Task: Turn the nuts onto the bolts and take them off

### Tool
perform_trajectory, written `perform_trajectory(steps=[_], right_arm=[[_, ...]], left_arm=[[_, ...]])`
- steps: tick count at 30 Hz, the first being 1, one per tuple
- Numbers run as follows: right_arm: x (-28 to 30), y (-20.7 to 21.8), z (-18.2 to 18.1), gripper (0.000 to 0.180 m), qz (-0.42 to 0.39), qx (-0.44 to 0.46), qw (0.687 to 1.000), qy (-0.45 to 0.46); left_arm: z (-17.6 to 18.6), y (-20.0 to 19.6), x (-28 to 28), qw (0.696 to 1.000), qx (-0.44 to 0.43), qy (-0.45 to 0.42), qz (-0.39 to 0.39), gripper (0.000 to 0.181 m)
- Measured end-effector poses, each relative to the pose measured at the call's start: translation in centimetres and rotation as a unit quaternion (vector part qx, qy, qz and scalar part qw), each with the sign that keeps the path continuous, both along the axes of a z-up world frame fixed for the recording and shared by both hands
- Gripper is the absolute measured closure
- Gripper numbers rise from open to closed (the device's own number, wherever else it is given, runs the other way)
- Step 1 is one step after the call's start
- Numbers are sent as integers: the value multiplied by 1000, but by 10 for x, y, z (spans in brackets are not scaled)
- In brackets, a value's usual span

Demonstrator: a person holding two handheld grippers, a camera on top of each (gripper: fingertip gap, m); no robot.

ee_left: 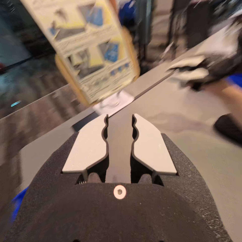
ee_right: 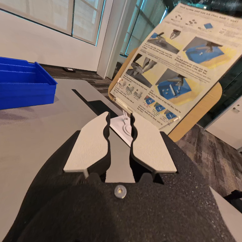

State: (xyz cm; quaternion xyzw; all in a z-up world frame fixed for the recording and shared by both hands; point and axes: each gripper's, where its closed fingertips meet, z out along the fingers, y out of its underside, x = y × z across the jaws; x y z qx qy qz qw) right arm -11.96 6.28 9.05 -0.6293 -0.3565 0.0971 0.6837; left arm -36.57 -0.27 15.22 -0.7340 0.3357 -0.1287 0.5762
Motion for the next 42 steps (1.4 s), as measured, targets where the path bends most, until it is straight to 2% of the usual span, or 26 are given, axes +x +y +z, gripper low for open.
perform_trajectory(steps=[3, 5, 9, 12, 15, 18, 22, 28, 34, 39, 40, 42], right_arm=[[12, 6, -11, 151, 9, -30, 999, 27], [17, 8, -12, 153, 24, -45, 997, 55], [24, 15, -23, 154, 18, -59, 996, 60], [31, 23, -38, 154, -17, -63, 998, 18], [33, 25, -43, 154, -33, -65, 997, 14], [35, 24, -46, 154, -37, -74, 996, 21], [41, 22, -46, 154, -46, -72, 996, 13], [48, 19, -47, 154, -43, -75, 996, 15], [53, 19, -50, 154, -45, -75, 996, -19], [58, 21, -44, 154, -52, -55, 996, -49], [59, 21, -43, 154, -52, -52, 996, -51], [62, 22, -42, 154, -48, -52, 996, -46]], left_arm=[[-37, 4, -85, 993, -33, 76, 85, 148], [-67, 3, -125, 986, -84, 93, 106, 148], [-124, 12, -172, 969, -199, 38, 140, 148], [-164, 21, -172, 953, -276, -8, 122, 157], [-202, 35, -168, 929, -341, -37, 137, 158], [-231, 52, -163, 906, -386, -52, 165, 155], [-270, 66, -159, 878, -432, -10, 208, 143], [-285, 87, -150, 849, -463, -17, 252, 139], [-296, 89, -159, 827, -476, 60, 293, 144], [-297, 88, -164, 826, -472, 93, 294, 154], [-297, 87, -163, 828, -473, 93, 287, 168], [-297, 88, -165, 834, -468, 80, 282, 171]])
